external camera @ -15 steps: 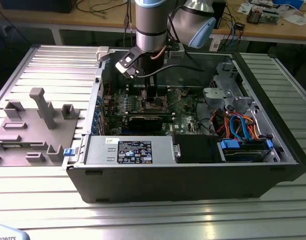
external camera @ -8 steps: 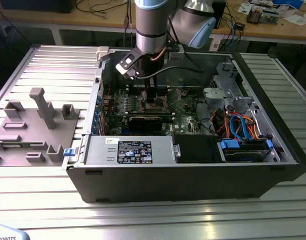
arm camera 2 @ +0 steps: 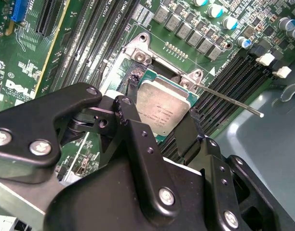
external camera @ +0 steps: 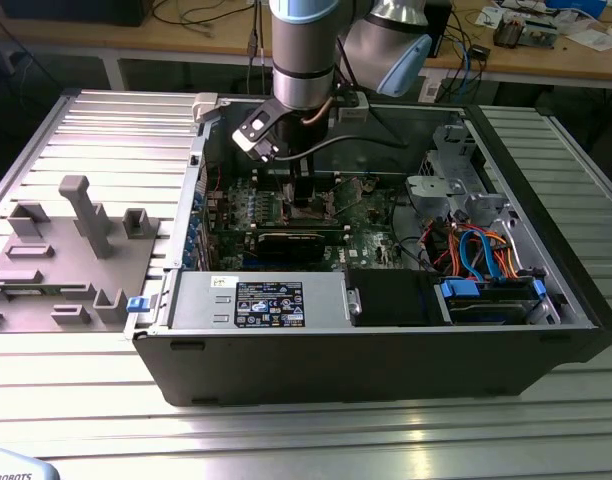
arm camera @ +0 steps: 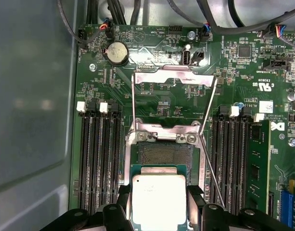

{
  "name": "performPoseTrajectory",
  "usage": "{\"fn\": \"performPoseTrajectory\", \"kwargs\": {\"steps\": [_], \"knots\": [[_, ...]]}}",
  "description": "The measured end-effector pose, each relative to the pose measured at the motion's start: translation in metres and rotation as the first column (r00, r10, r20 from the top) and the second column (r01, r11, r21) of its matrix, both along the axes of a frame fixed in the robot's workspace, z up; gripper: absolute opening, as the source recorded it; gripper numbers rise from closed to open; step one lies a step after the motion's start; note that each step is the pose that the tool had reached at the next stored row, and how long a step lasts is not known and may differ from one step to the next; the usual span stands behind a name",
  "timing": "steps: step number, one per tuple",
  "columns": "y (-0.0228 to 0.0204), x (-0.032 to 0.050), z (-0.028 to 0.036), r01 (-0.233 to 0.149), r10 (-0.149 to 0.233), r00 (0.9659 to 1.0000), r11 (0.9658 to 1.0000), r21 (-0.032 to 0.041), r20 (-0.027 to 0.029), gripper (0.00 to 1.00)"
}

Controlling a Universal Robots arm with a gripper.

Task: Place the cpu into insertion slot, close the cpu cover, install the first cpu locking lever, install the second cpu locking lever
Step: 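Place the cpu into insertion slot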

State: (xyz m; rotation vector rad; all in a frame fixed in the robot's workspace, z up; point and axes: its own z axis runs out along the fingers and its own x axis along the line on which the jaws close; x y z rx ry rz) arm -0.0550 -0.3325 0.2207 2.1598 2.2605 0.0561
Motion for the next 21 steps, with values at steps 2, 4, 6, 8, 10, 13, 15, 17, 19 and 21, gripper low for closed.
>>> {"fn": "performPoseTrajectory", "kwargs": {"steps": [2, 4, 6, 8, 10, 13, 15, 17, 19, 21], "knots": [[0.0000, 0.0001, -0.0004, 0.000, 0.000, 1.0000, 1.0000, 0.0000, 0.0000, 0.55], [0.0000, 0.0001, -0.0009, 0.000, 0.000, 1.0000, 1.0000, 0.0001, 0.0000, 0.55], [0.0000, 0.0001, -0.0015, 0.000, 0.000, 1.0000, 1.0000, 0.0001, 0.0000, 0.55], [0.0000, 0.0001, -0.0019, 0.000, 0.000, 1.0000, 1.0000, 0.0000, 0.0000, 0.55], [0.0000, 0.0002, -0.0024, 0.000, 0.000, 1.0000, 1.0000, 0.0001, 0.0000, 0.55], [0.0000, 0.0002, -0.0033, 0.000, 0.000, 1.0000, 1.0000, 0.0000, 0.0000, 0.55], [0.0000, 0.0002, -0.0037, 0.000, 0.000, 1.0000, 1.0000, 0.0000, 0.0001, 0.55], [0.0000, 0.0002, -0.0041, 0.000, 0.000, 1.0000, 1.0000, 0.0001, 0.0000, 0.55], [0.0000, 0.0002, -0.0048, 0.000, 0.000, 1.0000, 1.0000, 0.0002, 0.0001, 0.55], [0.0000, 0.0002, -0.0056, 0.000, 0.000, 1.0000, 1.0000, 0.0001, 0.0000, 0.55]]}}
